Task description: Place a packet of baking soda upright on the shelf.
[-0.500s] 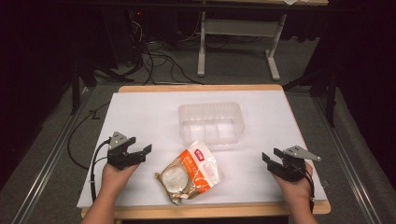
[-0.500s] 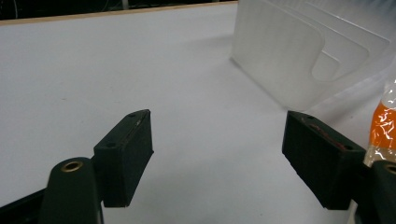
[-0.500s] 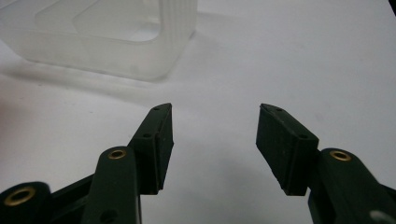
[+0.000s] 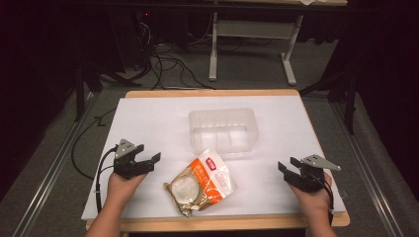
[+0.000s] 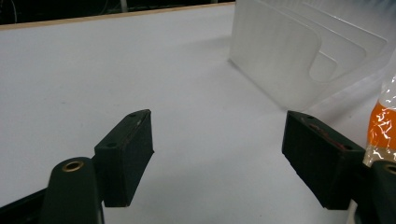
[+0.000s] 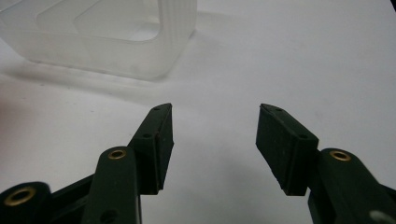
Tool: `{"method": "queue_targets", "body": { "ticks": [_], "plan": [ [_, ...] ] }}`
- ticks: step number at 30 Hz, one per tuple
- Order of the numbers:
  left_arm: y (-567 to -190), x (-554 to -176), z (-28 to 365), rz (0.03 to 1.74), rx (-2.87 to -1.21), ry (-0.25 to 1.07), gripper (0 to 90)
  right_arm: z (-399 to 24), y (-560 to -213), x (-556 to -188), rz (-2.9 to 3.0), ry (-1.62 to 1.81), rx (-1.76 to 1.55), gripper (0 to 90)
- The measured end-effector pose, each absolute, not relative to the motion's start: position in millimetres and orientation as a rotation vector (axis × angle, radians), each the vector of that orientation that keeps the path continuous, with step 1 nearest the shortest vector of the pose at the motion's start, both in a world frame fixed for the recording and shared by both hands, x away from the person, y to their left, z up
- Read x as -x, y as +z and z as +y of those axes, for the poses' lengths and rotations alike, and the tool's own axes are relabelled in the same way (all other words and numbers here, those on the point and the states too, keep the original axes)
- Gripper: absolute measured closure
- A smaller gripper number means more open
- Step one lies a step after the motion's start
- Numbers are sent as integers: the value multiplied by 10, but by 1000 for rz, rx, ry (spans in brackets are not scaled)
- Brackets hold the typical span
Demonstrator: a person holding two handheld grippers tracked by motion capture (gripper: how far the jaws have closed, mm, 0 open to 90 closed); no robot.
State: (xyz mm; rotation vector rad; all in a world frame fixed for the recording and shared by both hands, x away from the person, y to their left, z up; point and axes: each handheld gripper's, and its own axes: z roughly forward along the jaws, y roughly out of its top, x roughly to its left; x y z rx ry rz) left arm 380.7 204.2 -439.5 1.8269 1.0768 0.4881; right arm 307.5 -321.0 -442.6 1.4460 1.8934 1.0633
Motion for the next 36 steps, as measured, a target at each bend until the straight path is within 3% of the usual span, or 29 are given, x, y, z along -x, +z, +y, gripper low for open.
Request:
{"method": "queue_targets", "body": {
  "ticks": [10,26,36],
  "plan": [
    [-4391,-3813,2047,1074,-1824,496,252,-3046,-4353,-3036,1900,1116,-1385,471],
    [-4398,-3825,2046,1075,-1832,499,255,-2443,-4219,-2977,1998,1253,-1223,477],
    [-4410,-3832,2034,1072,-1849,497,255,-2124,-4211,-2954,2068,1330,-1177,426]
  ]
}}
